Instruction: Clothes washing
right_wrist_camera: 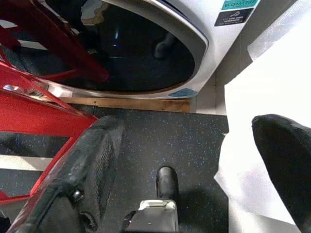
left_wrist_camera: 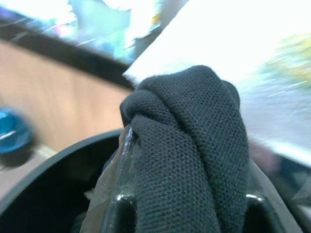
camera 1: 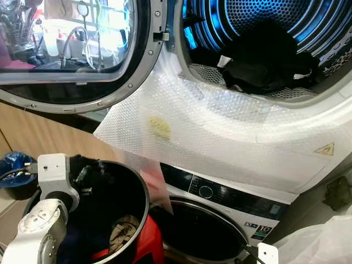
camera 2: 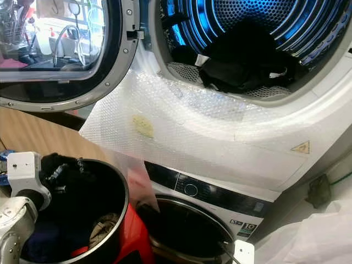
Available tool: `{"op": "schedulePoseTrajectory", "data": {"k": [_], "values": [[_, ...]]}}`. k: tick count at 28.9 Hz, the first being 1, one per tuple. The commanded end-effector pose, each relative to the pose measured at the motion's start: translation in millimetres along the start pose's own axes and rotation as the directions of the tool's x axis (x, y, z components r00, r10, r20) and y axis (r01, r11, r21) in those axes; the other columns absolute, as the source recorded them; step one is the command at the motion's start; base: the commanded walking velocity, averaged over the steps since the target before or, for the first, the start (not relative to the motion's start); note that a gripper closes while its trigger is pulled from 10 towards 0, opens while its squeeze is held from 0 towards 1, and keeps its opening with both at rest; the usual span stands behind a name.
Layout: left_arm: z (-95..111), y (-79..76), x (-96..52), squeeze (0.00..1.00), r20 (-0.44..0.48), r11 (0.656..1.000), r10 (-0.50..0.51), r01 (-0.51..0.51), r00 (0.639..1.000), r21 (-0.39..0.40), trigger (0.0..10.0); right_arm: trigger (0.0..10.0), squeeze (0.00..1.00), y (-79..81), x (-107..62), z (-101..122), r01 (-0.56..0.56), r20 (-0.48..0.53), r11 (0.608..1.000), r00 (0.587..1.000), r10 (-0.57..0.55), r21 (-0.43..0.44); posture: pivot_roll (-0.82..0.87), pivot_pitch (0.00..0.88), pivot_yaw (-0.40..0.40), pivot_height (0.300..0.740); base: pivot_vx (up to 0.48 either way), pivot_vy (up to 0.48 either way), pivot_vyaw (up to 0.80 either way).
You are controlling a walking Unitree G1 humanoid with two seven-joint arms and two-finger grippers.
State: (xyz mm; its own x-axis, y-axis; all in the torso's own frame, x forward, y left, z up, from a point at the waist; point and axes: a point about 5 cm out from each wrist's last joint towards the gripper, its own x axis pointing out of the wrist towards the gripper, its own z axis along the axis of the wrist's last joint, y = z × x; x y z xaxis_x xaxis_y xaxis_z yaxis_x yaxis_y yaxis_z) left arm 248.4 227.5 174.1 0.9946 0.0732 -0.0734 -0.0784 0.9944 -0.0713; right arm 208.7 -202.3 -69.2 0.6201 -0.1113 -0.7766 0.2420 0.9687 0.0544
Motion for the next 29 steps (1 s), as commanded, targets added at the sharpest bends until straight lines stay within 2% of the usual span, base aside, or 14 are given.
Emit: {"op": "schedulePoseTrajectory", "data": {"k": [1,3,4,7,8,10,12,14,16,18,19,26,27,29], "values": [[16.8,-13.1,-6.3,0.00,0.075,0.993,-0.120,0.121,0.990,-0.015,0.0,10.0,0.00,-3.9,0.0,2.4,0.003,0.007,1.000,1.000,-0.003,0.009,0.11,0.068,-0.114,0.740,0.000,0.000,0.00],[30.1,-23.0,-14.4,0.00,0.128,0.961,-0.275,0.274,0.953,0.026,0.0,10.0,0.00,-4.1,0.1,4.6,-0.005,0.018,1.000,1.000,0.005,0.023,0.12,0.072,-0.112,0.740,0.000,0.000,0.00],[30.1,-23.0,-14.4,0.00,0.128,0.961,-0.275,0.274,0.953,0.026,0.0,10.0,0.00,-4.1,0.1,4.6,-0.005,0.018,1.000,1.000,0.005,0.023,0.12,0.072,-0.112,0.740,0.000,0.000,0.00],[47.3,-35.0,-25.1,0.00,0.170,0.888,-0.460,0.450,0.871,0.099,0.0,10.0,0.00,-7.4,0.7,13.5,-0.006,0.052,0.998,0.999,0.003,0.055,0.11,0.069,-0.100,0.740,0.000,0.000,0.00],[47.3,-35.0,-25.1,0.00,0.170,0.888,-0.460,0.450,0.871,0.099,0.0,10.0,0.00,-7.4,0.7,13.5,-0.006,0.052,0.998,0.999,0.003,0.055,0.11,0.069,-0.100,0.740,0.000,0.000,0.00],[64.7,-39.7,-27.9,0.00,0.208,0.838,-0.546,0.530,0.812,0.130,0.0,10.0,0.00,-12.5,1.1,24.2,-0.005,0.089,0.996,0.996,-0.003,0.094,0.11,0.067,-0.092,0.740,0.000,0.000,0.00],[68.6,-40.5,-27.7,0.00,0.215,0.828,-0.560,0.543,0.800,0.136,0.0,10.0,0.00,-13.4,1.1,26.2,-0.008,0.096,0.995,0.995,-0.002,0.102,0.11,0.066,-0.092,0.740,0.000,0.000,0.00],[80.5,-45.3,-26.2,0.00,0.243,0.787,-0.616,0.596,0.749,0.159,0.0,10.0,0.00,-14.4,1.1,30.1,-0.020,0.111,0.995,0.994,0.008,0.103,0.11,0.049,-0.091,0.740,0.000,0.000,0.00],[84.3,-47.4,-25.5,0.00,0.252,0.772,-0.635,0.613,0.731,0.167,0.0,10.0,0.00,-14.7,1.0,30.8,-0.023,0.115,0.995,0.993,0.011,0.102,0.11,0.042,-0.090,0.740,0.000,0.000,0.00],[93.2,-57.6,-21.4,0.00,0.266,0.717,-0.695,0.672,0.668,0.185,0.0,10.0,0.00,-14.6,0.9,31.4,-0.037,0.122,0.994,0.992,0.024,0.104,0.12,0.003,-0.083,0.740,0.000,0.000,0.00],[96.8,-66.1,-18.2,0.00,0.257,0.668,-0.742,0.717,0.619,0.200,0.0,10.0,0.00,-14.4,0.8,31.7,-0.044,0.125,0.994,0.992,0.031,0.096,0.12,0.000,-0.073,0.740,0.000,0.000,0.00],[97.8,-88.7,-5.9,0.00,0.256,0.580,-0.808,0.795,0.531,0.180,0.0,10.0,0.00,-15.8,-0.7,54.7,-0.142,0.250,0.978,0.963,0.100,0.154,0.07,0.000,-0.059,0.740,0.000,0.000,0.00],[97.8,-88.7,-5.9,0.00,0.256,0.580,-0.808,0.795,0.531,0.180,0.0,10.0,0.00,-15.8,-0.7,54.7,-0.142,0.250,0.978,0.963,0.100,0.154,0.07,0.000,-0.059,0.740,0.000,0.000,0.00],[89.5,-99.4,-4.6,0.00,0.251,0.545,-0.827,0.827,0.503,0.140,0.0,10.0,0.00,-21.1,-4.3,67.2,-0.245,0.327,0.959,0.926,0.187,0.143,0.06,0.000,-0.057,0.740,0.000,0.000,0.00]]}}
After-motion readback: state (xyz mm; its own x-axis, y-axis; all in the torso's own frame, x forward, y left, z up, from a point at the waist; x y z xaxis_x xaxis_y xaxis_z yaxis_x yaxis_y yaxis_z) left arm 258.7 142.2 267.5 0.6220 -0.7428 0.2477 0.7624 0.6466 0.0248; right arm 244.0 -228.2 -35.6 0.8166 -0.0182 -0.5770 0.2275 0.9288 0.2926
